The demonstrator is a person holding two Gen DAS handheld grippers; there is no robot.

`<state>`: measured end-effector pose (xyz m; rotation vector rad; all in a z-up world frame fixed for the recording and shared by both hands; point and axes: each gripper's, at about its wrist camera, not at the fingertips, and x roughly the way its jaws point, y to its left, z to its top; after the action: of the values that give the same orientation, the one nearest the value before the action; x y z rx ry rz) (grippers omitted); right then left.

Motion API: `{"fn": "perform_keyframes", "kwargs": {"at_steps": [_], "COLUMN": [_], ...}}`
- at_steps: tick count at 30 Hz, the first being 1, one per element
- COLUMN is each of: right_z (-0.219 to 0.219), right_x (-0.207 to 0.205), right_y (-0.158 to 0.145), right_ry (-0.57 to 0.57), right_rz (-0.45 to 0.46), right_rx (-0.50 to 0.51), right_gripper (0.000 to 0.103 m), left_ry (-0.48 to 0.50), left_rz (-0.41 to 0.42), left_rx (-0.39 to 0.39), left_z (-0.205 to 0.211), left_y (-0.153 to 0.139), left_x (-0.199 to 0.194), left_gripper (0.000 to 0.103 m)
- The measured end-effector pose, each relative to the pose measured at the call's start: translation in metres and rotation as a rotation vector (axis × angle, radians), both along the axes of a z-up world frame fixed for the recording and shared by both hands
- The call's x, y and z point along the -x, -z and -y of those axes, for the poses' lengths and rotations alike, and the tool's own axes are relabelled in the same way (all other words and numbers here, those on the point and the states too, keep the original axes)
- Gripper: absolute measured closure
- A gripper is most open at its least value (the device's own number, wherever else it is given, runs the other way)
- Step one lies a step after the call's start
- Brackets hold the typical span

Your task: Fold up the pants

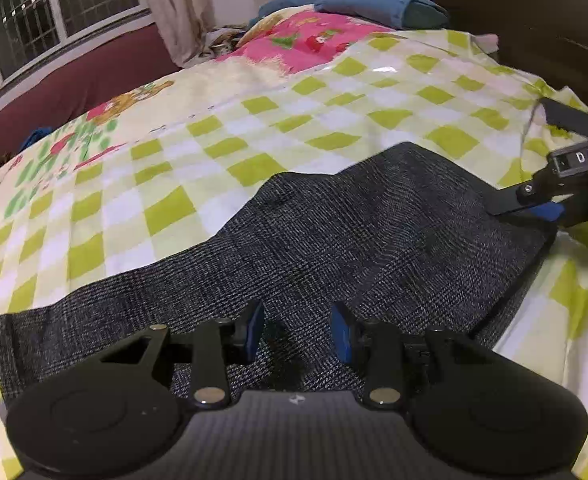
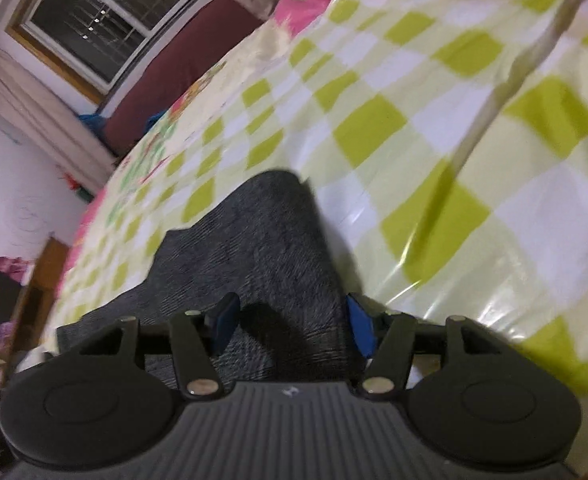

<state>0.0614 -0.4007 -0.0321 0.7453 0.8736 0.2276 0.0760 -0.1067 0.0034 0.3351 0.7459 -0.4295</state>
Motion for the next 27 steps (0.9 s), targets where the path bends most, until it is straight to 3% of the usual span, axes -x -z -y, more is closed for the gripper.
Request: {"fn": "perform_keyframes", "kwargs": {"at_steps": [3,6,7,10,15,21,27], "right_z": [-0.001,-0.005,-0.006,-0.009,-0.029,-0.108,-0.217], "right_x": [-0.004,0.003,0.006,0.005,0.008,-0.009,-0.029], "right_y": [0.001,-0.01,-0.013,-0.015,-0.063,-0.126,-0.138], "right_ry": [-0.008,-0.006,-0.01,0.01,-0.02,-0.205,-0.446], "right_rz": [-0.019,0.013,0.03,0.014,0.134,0.249,0.271], "right_rx": [-0.043,-0.091,-0.101,-0.091,-0.123,-0.004,0.112], "right_gripper": [0.044,0.081,0.084,0.088,0.089,0.089,0.089], "left_ry": [0.002,0.01,0.015,0.024,0.032,-0.045,-0.126], "left_rz": [-0.009,-0.002,0.002,0.013,0.016,-0.035,-0.062], "left_rx": [-0.012,-0.021,-0.029,-0.055,-0.019,0.081,0.059], "left_z": [0.001,0.002,0.003,0.007,-0.003,-0.047,-0.113], "left_y": [0.008,0.01,0.012,0.016,0.011,0.002,-0.003], "left_x": [-0.001,0.0,0.0,0.002,0.011,0.014,0.03], "left_gripper": [0.051,0.051,0.051,0.051,0.051,0.049,0.046]}}
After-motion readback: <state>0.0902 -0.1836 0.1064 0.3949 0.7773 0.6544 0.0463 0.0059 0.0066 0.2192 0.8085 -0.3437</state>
